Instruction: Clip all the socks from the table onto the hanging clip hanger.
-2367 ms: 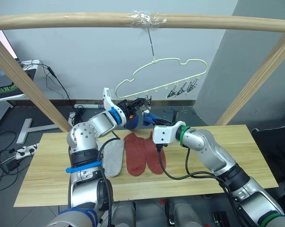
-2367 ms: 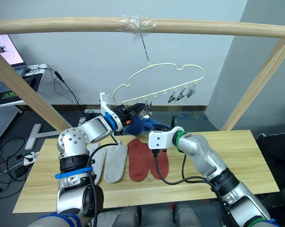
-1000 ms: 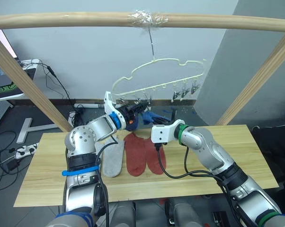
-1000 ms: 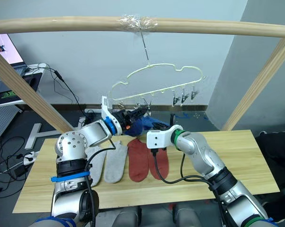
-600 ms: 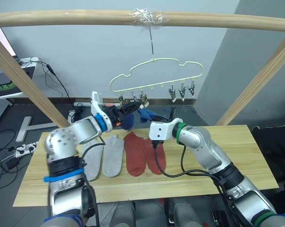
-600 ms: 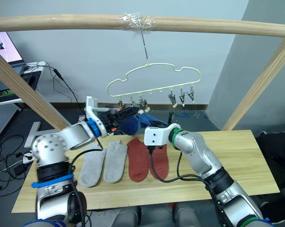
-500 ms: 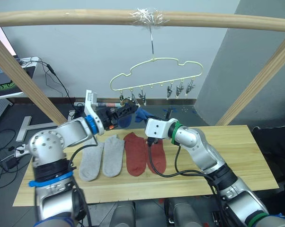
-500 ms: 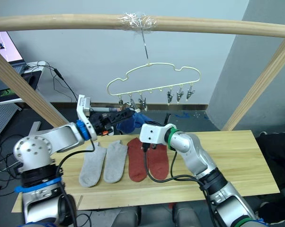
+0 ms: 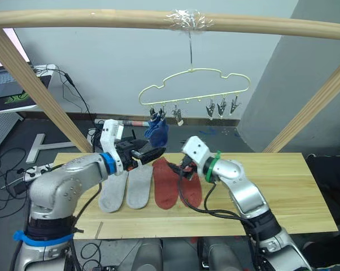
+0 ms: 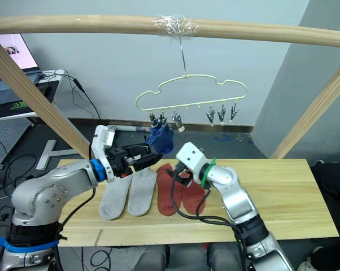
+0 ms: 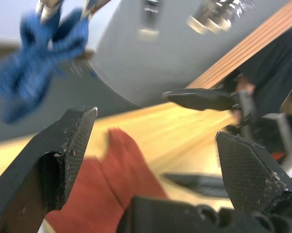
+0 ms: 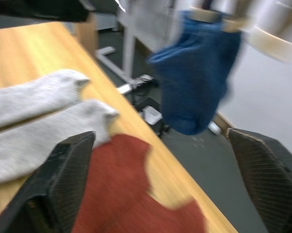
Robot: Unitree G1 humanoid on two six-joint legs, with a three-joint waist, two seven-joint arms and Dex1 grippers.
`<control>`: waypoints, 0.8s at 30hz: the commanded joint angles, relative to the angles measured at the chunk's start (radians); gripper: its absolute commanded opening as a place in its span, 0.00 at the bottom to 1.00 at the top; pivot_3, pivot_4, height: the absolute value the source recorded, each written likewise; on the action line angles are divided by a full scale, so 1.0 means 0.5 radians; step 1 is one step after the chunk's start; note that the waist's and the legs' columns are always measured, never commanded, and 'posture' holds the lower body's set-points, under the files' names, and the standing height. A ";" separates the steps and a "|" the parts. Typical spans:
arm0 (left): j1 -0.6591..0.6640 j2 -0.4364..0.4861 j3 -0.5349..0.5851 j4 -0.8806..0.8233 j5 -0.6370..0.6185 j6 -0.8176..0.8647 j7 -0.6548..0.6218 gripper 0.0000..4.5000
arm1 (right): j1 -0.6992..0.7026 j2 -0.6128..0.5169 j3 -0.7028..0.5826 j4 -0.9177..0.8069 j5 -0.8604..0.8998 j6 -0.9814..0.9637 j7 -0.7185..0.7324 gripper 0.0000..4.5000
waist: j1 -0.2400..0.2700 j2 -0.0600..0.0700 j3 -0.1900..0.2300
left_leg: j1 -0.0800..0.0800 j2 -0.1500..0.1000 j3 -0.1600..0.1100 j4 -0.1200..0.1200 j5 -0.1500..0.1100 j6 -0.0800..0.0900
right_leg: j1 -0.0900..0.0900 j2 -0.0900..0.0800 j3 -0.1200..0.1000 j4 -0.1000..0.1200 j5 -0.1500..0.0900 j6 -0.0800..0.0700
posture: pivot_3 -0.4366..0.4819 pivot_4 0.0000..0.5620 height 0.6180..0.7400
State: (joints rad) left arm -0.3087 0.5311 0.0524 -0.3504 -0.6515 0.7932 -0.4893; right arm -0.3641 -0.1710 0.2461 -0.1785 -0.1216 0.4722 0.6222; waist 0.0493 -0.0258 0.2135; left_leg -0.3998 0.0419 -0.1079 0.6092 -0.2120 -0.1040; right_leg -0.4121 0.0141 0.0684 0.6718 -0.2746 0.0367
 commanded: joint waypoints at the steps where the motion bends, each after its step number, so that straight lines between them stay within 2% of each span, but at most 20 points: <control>1: -0.020 -0.165 -0.172 0.007 0.373 -0.517 0.092 0.87 | 0.083 -0.049 -0.165 -0.329 0.140 0.121 -0.028 1.00 | 0.002 0.001 0.002 | 0.000 0.000 0.000 0.000 0.000 0.000 | -0.001 0.000 0.000 0.000 0.000 0.000 | 0.67 0.35 1.00; 5: -0.070 -0.406 -0.350 0.208 0.715 -0.886 0.241 0.62 | 0.160 -0.101 -0.317 -0.600 0.281 0.271 -0.055 1.00 | 0.004 0.006 0.005 | -0.002 0.000 0.001 -0.001 0.000 0.001 | -0.001 0.001 0.001 -0.001 0.000 0.000 | 0.64 0.36 1.00; 11: -0.206 -0.701 -0.489 0.547 1.044 -1.237 0.425 0.62 | 0.166 -0.185 -0.444 -0.852 0.480 0.425 -0.057 1.00 | -0.015 0.006 0.005 | -0.001 -0.001 0.003 0.000 0.000 0.001 | -0.001 0.001 0.003 0.000 0.000 0.001 | 0.61 0.36 1.00; 14: -0.238 -0.787 -0.475 0.648 1.128 -1.322 0.508 0.50 | 0.130 -0.223 -0.468 -0.894 0.535 0.458 -0.079 1.00 | -0.045 0.006 0.005 | -0.001 -0.001 0.003 0.000 0.000 0.001 | -0.001 0.001 0.003 0.000 0.000 0.001 | 0.59 0.36 1.00; 16: -0.240 -0.815 -0.457 0.667 1.163 -1.322 0.547 0.37 | 0.096 -0.248 -0.482 -0.914 0.564 0.483 -0.098 1.00 | -0.057 0.006 0.006 | -0.001 -0.002 0.003 0.000 0.000 0.001 | -0.001 0.001 0.003 0.000 0.000 0.001 | 0.58 0.36 1.00; 24: -0.219 -0.810 -0.368 0.718 1.262 -1.319 0.645 0.37 | -0.031 -0.329 -0.543 -0.935 0.735 0.581 -0.125 1.00 | -0.066 0.006 0.006 | -0.001 -0.001 0.002 0.000 0.000 0.002 | -0.001 0.002 0.002 0.002 0.000 0.001 | 0.57 0.35 1.00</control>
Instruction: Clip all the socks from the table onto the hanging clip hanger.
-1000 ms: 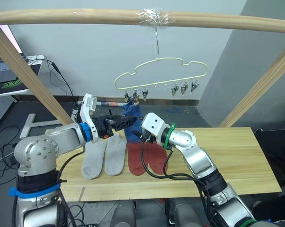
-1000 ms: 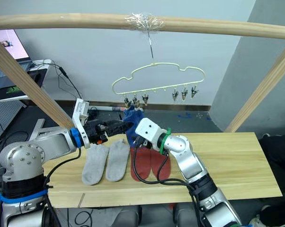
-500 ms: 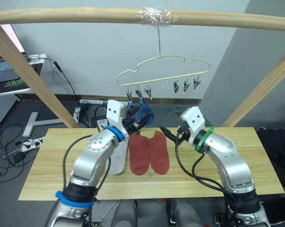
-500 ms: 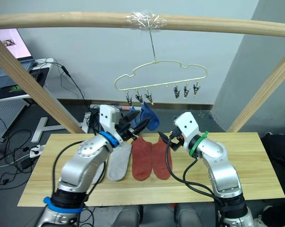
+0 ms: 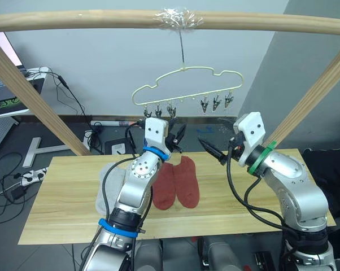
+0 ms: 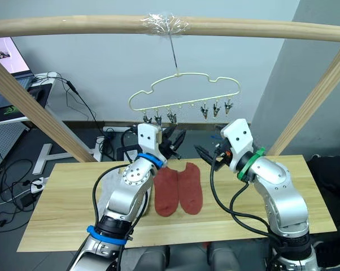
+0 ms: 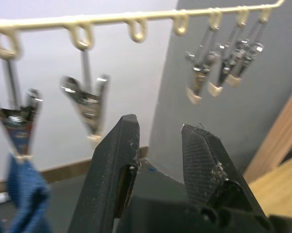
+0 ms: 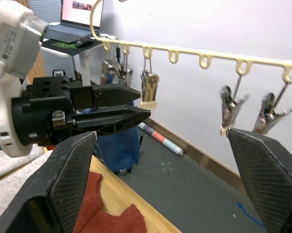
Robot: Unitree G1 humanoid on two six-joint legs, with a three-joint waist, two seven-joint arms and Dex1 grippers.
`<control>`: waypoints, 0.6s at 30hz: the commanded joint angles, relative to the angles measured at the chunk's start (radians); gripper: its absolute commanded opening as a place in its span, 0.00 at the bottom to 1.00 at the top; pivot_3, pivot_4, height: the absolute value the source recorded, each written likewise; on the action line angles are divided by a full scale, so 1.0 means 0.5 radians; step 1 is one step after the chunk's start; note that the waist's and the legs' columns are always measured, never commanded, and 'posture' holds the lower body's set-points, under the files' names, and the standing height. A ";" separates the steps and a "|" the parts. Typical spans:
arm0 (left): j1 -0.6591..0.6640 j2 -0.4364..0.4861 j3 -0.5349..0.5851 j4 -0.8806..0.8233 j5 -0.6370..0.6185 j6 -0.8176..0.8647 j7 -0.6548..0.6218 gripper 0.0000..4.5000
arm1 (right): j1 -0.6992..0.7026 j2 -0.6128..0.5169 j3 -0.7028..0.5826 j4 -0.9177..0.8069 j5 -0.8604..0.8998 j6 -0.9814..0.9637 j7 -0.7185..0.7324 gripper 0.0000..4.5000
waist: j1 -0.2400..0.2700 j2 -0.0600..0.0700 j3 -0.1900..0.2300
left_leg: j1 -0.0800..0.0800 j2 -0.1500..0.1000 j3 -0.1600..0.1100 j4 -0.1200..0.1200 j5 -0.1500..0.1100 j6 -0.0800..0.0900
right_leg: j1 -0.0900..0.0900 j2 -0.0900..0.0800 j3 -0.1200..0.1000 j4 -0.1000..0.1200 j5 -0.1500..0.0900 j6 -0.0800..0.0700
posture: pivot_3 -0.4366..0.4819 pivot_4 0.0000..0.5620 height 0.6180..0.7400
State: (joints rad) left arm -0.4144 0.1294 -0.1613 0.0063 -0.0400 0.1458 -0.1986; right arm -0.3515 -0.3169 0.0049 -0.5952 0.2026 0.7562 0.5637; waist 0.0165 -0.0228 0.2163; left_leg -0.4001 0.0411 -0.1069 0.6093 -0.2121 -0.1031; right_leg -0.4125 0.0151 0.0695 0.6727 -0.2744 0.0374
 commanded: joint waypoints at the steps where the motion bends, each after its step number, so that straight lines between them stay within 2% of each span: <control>1: -0.021 -0.013 0.079 0.030 0.048 -0.023 0.088 0.37 | -0.069 -0.045 -0.068 -0.099 0.108 0.020 -0.011 1.00 | -0.001 0.000 0.000 | 0.000 0.000 0.000 0.000 0.000 0.000 | 0.000 0.000 0.000 0.000 0.000 0.000 | 0.57 0.35 1.00; 11: -0.245 -0.108 0.155 0.381 0.077 -0.108 0.196 0.37 | -0.171 -0.103 -0.076 -0.075 0.245 0.069 -0.071 1.00 | -0.002 -0.001 0.000 | 0.000 -0.001 -0.001 0.000 0.000 0.000 | 0.001 0.000 -0.001 -0.001 0.000 0.001 | 0.57 0.35 1.00; 18: -0.340 -0.162 0.160 0.486 0.084 -0.181 0.220 0.37 | -0.187 -0.146 -0.070 -0.076 0.293 0.072 -0.109 1.00 | -0.003 -0.001 0.000 | 0.000 -0.001 -0.002 0.000 0.000 0.000 | 0.001 0.000 -0.001 0.000 0.000 0.001 | 0.57 0.33 1.00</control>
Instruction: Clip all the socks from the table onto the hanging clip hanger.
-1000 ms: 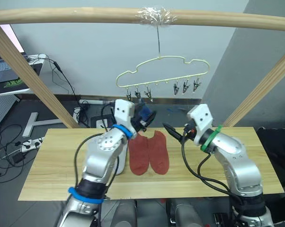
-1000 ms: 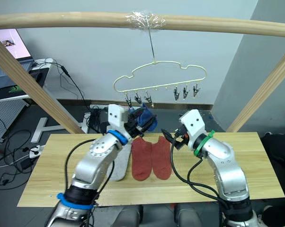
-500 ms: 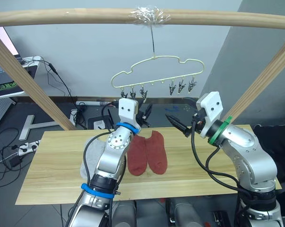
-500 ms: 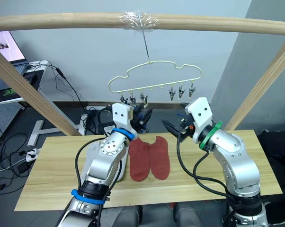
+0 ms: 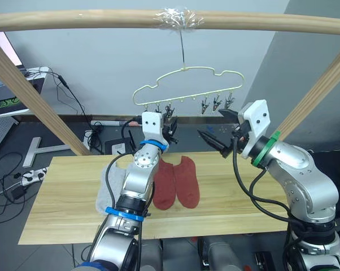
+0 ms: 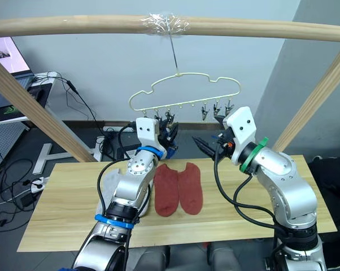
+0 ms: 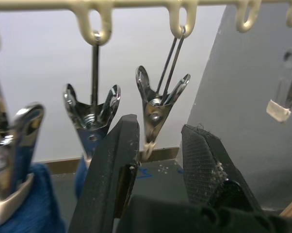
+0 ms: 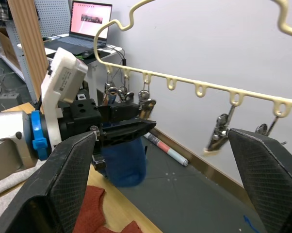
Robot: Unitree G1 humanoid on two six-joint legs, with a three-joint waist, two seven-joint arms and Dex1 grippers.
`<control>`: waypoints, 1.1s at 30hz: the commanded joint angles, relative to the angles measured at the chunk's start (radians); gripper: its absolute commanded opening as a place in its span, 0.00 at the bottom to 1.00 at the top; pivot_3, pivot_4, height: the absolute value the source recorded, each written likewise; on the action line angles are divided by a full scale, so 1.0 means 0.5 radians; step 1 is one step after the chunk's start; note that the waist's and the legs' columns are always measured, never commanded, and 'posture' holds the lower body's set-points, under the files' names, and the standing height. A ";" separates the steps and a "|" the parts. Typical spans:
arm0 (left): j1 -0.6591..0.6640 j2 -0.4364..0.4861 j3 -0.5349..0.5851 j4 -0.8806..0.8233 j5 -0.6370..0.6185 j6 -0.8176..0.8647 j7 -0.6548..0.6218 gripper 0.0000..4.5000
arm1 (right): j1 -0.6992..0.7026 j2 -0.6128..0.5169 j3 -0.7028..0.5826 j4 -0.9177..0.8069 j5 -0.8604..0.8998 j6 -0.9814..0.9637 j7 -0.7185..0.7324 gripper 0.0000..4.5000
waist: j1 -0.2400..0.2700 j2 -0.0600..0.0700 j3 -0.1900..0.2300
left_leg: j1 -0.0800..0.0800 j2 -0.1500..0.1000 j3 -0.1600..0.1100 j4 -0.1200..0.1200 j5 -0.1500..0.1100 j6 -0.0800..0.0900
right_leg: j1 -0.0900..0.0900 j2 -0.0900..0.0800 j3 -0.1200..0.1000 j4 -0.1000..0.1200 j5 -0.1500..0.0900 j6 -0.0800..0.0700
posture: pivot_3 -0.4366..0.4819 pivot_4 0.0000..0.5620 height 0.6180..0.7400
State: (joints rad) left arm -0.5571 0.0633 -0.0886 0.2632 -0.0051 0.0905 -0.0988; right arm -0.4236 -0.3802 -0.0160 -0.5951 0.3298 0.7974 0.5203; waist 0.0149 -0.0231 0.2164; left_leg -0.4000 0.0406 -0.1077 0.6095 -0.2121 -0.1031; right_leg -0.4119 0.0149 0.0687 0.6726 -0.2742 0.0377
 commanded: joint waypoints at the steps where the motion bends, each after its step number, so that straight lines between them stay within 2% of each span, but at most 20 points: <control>1: -0.067 -0.038 0.017 -0.026 0.017 -0.078 0.028 0.37 | -0.043 -0.025 -0.027 -0.077 0.046 -0.011 -0.027 1.00 | 0.000 0.000 0.000 | 0.000 0.000 0.000 0.000 0.000 0.000 | 0.000 0.000 0.000 0.000 0.000 0.000 | 0.57 0.33 1.00; 14: -0.131 -0.046 0.057 -0.014 0.081 -0.119 0.132 0.37 | -0.081 -0.039 -0.026 -0.063 0.096 -0.013 -0.088 1.00 | -0.003 0.000 0.000 | 0.000 0.000 0.000 0.000 0.000 0.000 | 0.000 0.000 0.000 0.000 0.000 0.000 | 0.56 0.32 1.00; 33: -0.146 -0.076 0.058 0.015 0.059 -0.155 0.133 0.37 | -0.086 -0.075 -0.013 -0.069 0.134 -0.016 -0.114 1.00 | -0.016 0.000 0.000 | 0.000 0.000 0.000 0.001 0.000 0.000 | 0.000 0.000 0.000 0.002 0.000 0.000 | 0.56 0.33 1.00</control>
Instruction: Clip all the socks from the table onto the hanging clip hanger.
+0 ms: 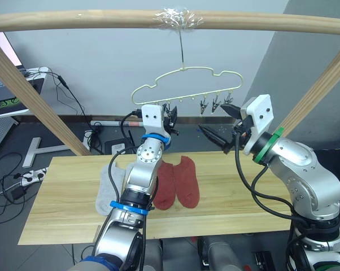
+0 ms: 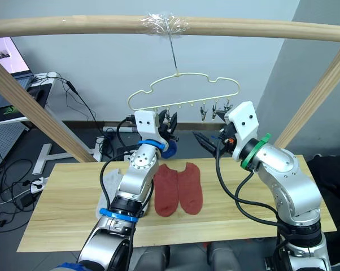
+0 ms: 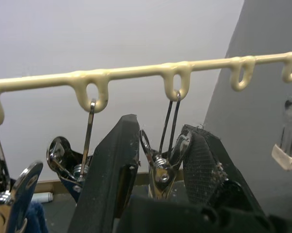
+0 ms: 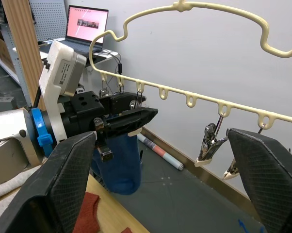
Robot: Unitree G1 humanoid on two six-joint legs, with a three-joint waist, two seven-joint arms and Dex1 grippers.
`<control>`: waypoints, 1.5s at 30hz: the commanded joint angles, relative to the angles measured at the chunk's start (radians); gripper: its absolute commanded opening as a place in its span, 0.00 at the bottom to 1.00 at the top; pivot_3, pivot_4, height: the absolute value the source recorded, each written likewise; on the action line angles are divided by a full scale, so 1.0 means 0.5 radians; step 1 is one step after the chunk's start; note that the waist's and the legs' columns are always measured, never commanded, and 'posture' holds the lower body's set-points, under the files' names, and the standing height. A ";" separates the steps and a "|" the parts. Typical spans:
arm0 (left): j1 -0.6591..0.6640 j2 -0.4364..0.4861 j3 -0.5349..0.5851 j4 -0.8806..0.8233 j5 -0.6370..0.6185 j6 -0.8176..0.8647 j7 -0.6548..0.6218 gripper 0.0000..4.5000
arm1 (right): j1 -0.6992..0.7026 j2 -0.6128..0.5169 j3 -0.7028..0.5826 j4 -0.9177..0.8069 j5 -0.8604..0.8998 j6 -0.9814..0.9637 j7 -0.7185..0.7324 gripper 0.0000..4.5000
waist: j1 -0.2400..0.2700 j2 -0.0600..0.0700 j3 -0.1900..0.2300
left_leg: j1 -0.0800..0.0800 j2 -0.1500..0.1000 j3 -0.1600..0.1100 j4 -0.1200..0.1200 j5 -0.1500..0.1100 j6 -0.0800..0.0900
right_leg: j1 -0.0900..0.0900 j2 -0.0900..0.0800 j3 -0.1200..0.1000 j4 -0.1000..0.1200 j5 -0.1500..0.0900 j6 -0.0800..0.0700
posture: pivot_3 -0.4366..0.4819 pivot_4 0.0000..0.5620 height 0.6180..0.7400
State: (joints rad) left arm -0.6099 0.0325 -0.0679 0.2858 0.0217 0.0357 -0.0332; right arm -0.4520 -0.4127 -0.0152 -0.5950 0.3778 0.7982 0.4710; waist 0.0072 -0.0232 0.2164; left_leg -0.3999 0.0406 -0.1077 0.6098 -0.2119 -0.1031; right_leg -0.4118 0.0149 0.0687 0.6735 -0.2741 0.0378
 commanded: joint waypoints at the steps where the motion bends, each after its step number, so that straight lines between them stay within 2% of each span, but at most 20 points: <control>1: -0.042 -0.014 0.017 -0.027 0.005 -0.046 0.003 0.37 | -0.033 -0.010 -0.014 -0.065 0.037 -0.018 -0.015 1.00 | -0.001 0.000 0.000 | 0.000 0.000 0.000 0.000 0.000 0.000 | 0.000 0.000 0.000 0.000 0.000 0.000 | 0.56 0.33 1.00; 5: -0.045 -0.015 0.017 -0.025 0.006 -0.046 0.006 0.37 | -0.035 -0.008 -0.009 -0.063 0.034 -0.020 -0.018 1.00 | -0.002 0.000 0.000 | 0.000 0.000 0.000 0.000 0.000 0.000 | 0.000 0.000 0.000 0.000 0.000 0.000 | 0.56 0.33 1.00; 14: -0.043 -0.022 0.031 -0.040 -0.017 -0.036 -0.013 0.00 | -0.029 -0.006 0.006 -0.069 0.032 -0.020 -0.021 1.00 | -0.002 0.000 0.000 | 0.001 0.000 0.000 0.001 0.000 0.000 | 0.001 0.000 0.000 0.001 0.000 0.000 | 0.56 0.33 1.00; 18: -0.044 -0.003 0.033 -0.046 -0.010 -0.030 -0.033 0.00 | -0.018 -0.025 0.103 -0.030 -0.047 -0.022 -0.047 1.00 | -0.008 0.000 0.000 | 0.001 0.000 0.000 0.001 0.000 0.000 | 0.001 0.000 0.000 0.002 0.000 0.000 | 0.56 0.33 1.00; 21: -0.044 0.039 0.039 -0.060 -0.014 0.005 -0.079 0.00 | 0.063 -0.033 0.278 0.091 -0.207 -0.002 -0.147 1.00 | -0.012 0.000 0.000 | 0.002 0.000 0.000 0.001 0.000 0.000 | 0.001 0.000 0.000 0.003 0.000 0.000 | 0.56 0.33 1.00; 26: -0.023 0.135 0.070 -0.126 -0.100 0.119 -0.245 0.00 | 0.181 0.163 0.579 0.586 -0.454 -0.270 -0.268 1.00 | -0.018 0.000 0.000 | 0.004 0.000 0.000 0.001 0.000 0.000 | 0.002 0.000 0.001 0.005 0.000 0.000 | 0.59 0.34 1.00; 31: 0.035 0.246 0.110 -0.225 -0.136 0.215 -0.347 0.00 | 0.100 0.447 0.777 1.241 -0.626 -0.507 -0.303 1.00 | -0.030 0.000 0.000 | 0.007 0.001 0.001 0.002 0.001 0.000 | 0.001 0.001 0.001 0.010 0.000 0.000 | 0.62 0.34 1.00; 37: 0.141 0.247 0.110 -0.365 -0.142 0.322 -0.334 0.00 | -0.038 0.684 0.758 1.997 -0.735 -0.776 -0.340 1.00 | -0.013 0.000 0.000 | 0.007 0.001 0.000 0.002 0.001 0.000 | 0.003 0.001 0.000 0.010 0.000 0.000 | 0.66 0.34 1.00; 42: 0.201 0.213 0.109 -0.464 -0.144 0.404 -0.306 0.00 | -0.073 0.777 0.719 2.259 -0.752 -0.880 -0.300 1.00 | 0.000 0.000 -0.001 | 0.008 0.002 -0.001 0.002 0.001 0.000 | 0.003 0.001 0.000 0.011 0.000 0.000 | 0.67 0.35 1.00; 45: 0.212 0.219 0.114 -0.478 -0.140 0.416 -0.306 0.00 | -0.043 0.740 0.775 2.328 -0.841 -0.907 -0.273 0.87 | -0.001 0.000 -0.001 | 0.013 0.002 0.000 0.002 0.001 0.001 | 0.006 0.002 0.000 0.012 0.000 0.000 | 0.68 0.35 1.00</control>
State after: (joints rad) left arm -0.5188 0.1356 -0.0149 0.0636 -0.0507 0.2324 -0.1888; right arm -0.4895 -0.0363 0.3575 0.5493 -0.0207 0.3495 0.3177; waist 0.0064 -0.0231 0.2159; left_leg -0.3926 0.0416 -0.1077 0.6107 -0.2115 -0.1028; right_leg -0.4083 0.0159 0.0689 0.6797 -0.2741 0.0377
